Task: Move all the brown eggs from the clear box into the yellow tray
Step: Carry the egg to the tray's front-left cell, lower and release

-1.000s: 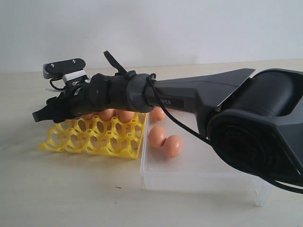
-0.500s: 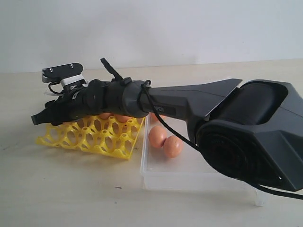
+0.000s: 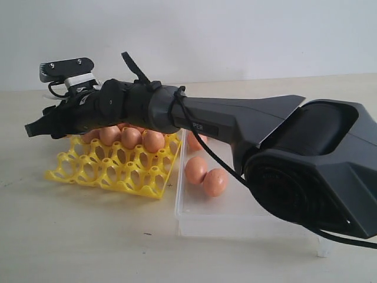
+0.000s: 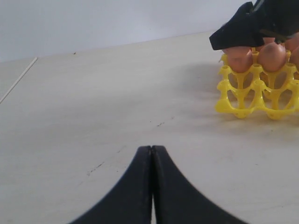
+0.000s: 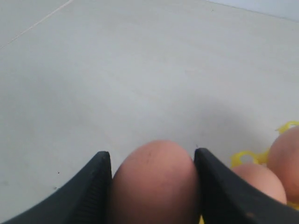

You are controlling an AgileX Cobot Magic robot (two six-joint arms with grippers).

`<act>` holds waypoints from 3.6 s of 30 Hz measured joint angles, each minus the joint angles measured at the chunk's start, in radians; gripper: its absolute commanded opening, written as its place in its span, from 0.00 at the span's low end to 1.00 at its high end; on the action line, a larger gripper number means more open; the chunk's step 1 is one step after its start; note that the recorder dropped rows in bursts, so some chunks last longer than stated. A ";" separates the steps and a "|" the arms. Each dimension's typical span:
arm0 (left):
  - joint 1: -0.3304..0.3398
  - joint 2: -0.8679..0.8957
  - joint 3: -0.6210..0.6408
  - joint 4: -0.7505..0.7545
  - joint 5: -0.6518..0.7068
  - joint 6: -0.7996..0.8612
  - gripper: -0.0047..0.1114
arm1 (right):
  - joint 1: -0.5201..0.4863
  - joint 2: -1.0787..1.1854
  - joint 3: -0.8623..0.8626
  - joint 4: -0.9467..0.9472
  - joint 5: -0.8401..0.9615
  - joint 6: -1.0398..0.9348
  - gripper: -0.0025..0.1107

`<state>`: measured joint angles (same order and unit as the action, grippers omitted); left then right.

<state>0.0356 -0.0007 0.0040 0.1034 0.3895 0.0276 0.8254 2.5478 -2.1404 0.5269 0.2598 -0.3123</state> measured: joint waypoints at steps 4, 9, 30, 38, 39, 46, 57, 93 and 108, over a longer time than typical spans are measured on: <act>0.000 0.000 0.000 0.000 0.000 0.000 0.04 | 0.000 0.000 0.000 -0.004 -0.003 0.000 0.02; 0.000 0.000 0.000 0.000 0.000 0.000 0.04 | -0.002 0.002 0.000 -0.021 -0.003 0.000 0.02; 0.000 0.000 0.000 0.000 0.000 0.000 0.04 | -0.003 0.053 0.000 -0.044 -0.012 0.000 0.02; 0.000 0.000 0.000 0.000 0.000 0.000 0.04 | -0.008 0.053 0.000 -0.057 -0.012 0.000 0.17; 0.000 0.000 0.000 0.000 0.000 0.000 0.04 | -0.008 0.053 0.000 -0.059 -0.012 0.000 0.27; 0.000 0.000 0.000 0.000 0.000 0.000 0.04 | -0.010 0.053 0.000 -0.059 -0.016 0.000 0.55; 0.000 0.000 0.000 0.000 0.000 0.000 0.04 | -0.010 0.053 0.000 -0.065 -0.001 0.005 0.55; 0.000 0.000 0.000 0.000 0.000 0.000 0.04 | -0.004 -0.063 -0.017 -0.253 0.502 0.153 0.41; 0.000 0.000 0.000 0.000 0.000 0.000 0.04 | 0.011 -0.194 -0.013 -0.264 0.507 0.157 0.42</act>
<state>0.0356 -0.0007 0.0040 0.1034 0.3895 0.0276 0.8363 2.3541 -2.1529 0.2625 0.7663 -0.1549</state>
